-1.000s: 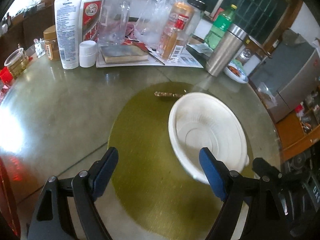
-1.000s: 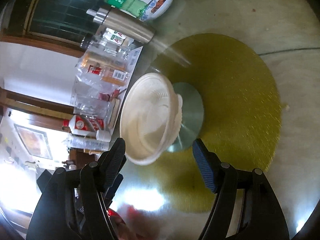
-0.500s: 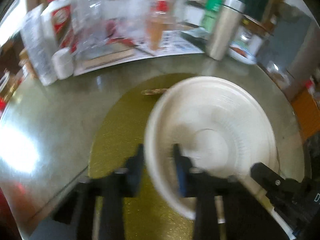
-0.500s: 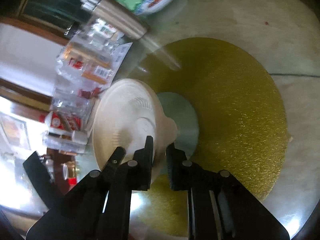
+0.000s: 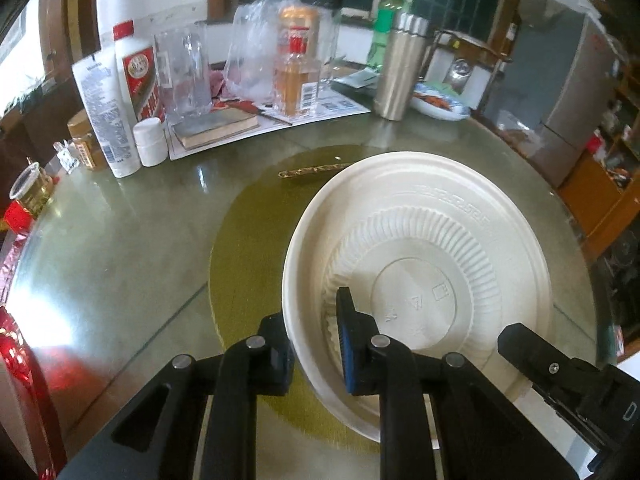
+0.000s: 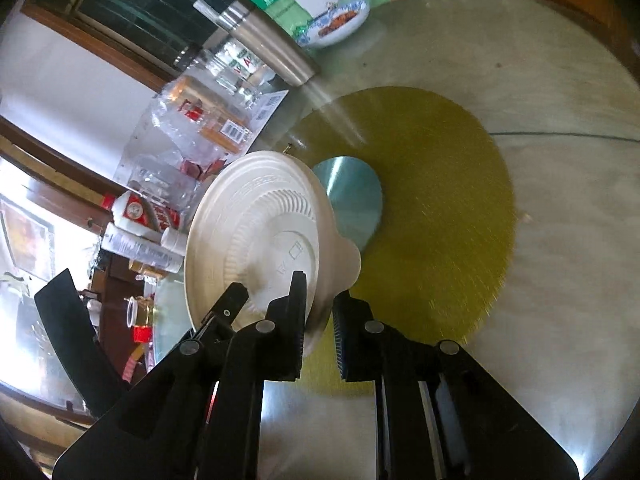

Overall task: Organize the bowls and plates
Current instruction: 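Grasp a cream bowl rim with the left tool while the right tool grasps another, then carry both cream ribbed bowls back over the red plate stack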

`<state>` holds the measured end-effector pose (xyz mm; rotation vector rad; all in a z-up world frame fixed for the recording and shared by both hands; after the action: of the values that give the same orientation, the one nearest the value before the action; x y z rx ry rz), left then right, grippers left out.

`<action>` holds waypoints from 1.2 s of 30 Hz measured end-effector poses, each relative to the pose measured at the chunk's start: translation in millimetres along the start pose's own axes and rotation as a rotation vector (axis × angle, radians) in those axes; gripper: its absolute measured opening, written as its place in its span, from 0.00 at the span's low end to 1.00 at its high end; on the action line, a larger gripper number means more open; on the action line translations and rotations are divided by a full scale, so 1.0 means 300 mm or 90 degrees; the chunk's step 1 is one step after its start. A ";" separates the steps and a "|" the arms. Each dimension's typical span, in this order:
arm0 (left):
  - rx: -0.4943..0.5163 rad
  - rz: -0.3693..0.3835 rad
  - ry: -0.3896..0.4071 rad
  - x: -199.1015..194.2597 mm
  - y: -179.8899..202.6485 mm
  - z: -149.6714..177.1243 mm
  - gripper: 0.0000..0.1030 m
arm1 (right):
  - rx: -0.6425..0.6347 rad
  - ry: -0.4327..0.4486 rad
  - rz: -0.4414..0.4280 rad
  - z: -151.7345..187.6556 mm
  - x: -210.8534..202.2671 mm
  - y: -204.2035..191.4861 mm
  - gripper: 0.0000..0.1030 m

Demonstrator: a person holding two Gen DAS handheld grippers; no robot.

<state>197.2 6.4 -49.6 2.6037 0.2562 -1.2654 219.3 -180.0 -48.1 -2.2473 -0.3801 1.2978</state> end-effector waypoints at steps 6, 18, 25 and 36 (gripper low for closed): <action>0.024 0.012 0.016 -0.099 -0.003 0.091 0.17 | -0.013 0.029 0.001 0.121 -0.110 0.009 0.12; 0.049 0.025 0.052 -0.250 -0.066 0.217 0.18 | -0.026 0.055 -0.019 0.291 -0.221 -0.021 0.12; 0.042 0.031 0.058 -0.285 -0.124 0.237 0.18 | -0.044 0.052 -0.018 0.349 -0.239 -0.069 0.12; 0.023 0.042 0.072 -0.346 -0.193 0.259 0.18 | -0.079 0.060 -0.019 0.408 -0.281 -0.147 0.12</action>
<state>60.8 34.0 -21.9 2.6944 0.1665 -1.1141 71.7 -148.1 -13.2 -2.3853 -0.4696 1.1781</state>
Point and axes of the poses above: each gripper's, at about its wrist camera, not at the fingertips, and x roughly the way its jaws point, y to its right, z to its underside, the point moved 3 cm from there along x, roughly the way its jaws point, and after that the axes turned 2 degrees about -x, right-handed, at the moved point
